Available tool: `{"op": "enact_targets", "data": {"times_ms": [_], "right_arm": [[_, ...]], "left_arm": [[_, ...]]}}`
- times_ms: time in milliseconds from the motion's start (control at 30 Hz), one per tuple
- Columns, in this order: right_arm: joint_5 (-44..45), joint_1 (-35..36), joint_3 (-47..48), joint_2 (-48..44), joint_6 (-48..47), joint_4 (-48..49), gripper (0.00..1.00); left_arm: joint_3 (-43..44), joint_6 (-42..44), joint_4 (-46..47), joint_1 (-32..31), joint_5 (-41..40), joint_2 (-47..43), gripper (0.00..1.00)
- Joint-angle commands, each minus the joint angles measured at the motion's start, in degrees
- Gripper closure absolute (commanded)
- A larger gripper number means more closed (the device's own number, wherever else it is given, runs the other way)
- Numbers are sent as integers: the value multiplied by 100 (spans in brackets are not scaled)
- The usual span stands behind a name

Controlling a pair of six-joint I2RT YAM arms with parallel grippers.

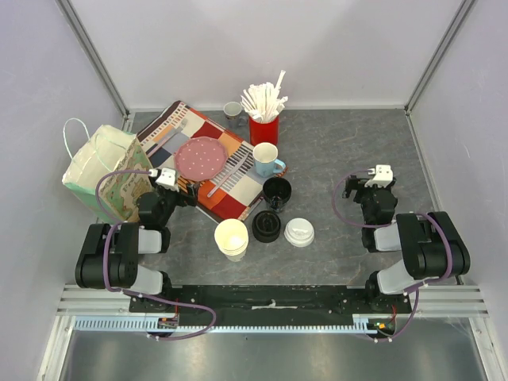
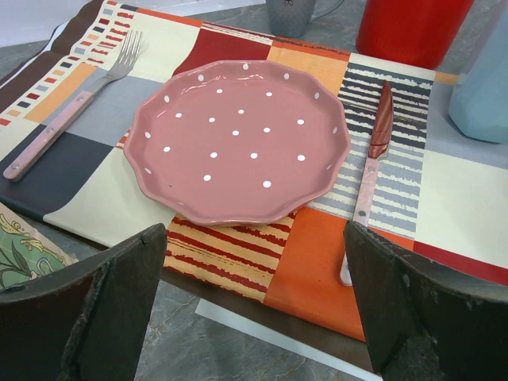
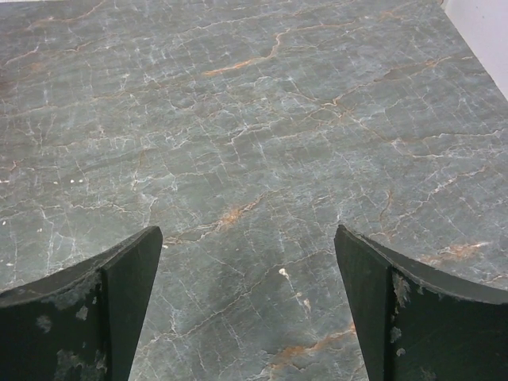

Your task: Pack the takeout coffee

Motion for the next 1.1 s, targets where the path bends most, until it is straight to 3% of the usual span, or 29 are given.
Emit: {"op": "enact_targets", "data": {"times_ms": [0,100,167,233,267,333,367,433,600,733,767,833,867,967,1067], "right_arm": [[114,26,-10,-436,90,36,2],[210,35,139,-1437,98,-1087,2],[194,17,315,-2174,677,-1562,2],[-454,26,716,-2555,993,-1940,2],[-1197,26,980,-2774,1082,-2717,2],[-1931,122,1804,-2811,1293,-3416,2],[-2448,219,2044,-2803,1372,-3976,3],[-2646,850,2684,-2820,1233,-4489,5],[-2120,2948,4222,-2707,415,-6405,7],[-1804,4023,5410,-1769,205,-8010,22],[-1576,4452,5648,-1591,108,-8294,24],[-1005,4885,6176,-1118,-156,-8952,24],[-881,5252,6395,-984,-313,-9113,24],[-722,5737,6668,-553,-622,-9606,23],[-528,6010,6844,-263,-798,-9914,23]], "left_arm": [[23,-146,128,-24,-82,-4,0],[23,-129,120,-16,-82,5,0],[31,-129,111,-16,-73,5,2],[23,-120,76,-24,-64,-56,5],[118,-146,-151,-24,-81,-343,5],[478,-129,-1632,-24,5,-722,4],[932,-85,-2108,-24,111,-829,7],[1287,213,-2978,-16,629,-1023,14],[2060,433,-4518,-16,1506,-1453,15],[3226,679,-6582,-24,2115,-1629,15],[3457,845,-7561,-16,2298,-1664,15],[4142,1039,-8533,-16,2396,-1769,15],[4354,1249,-9399,-16,2406,-1805,15],[5084,1584,-10746,-24,2205,-1937,14],[5506,1734,-11410,-24,2055,-1999,14]]}}
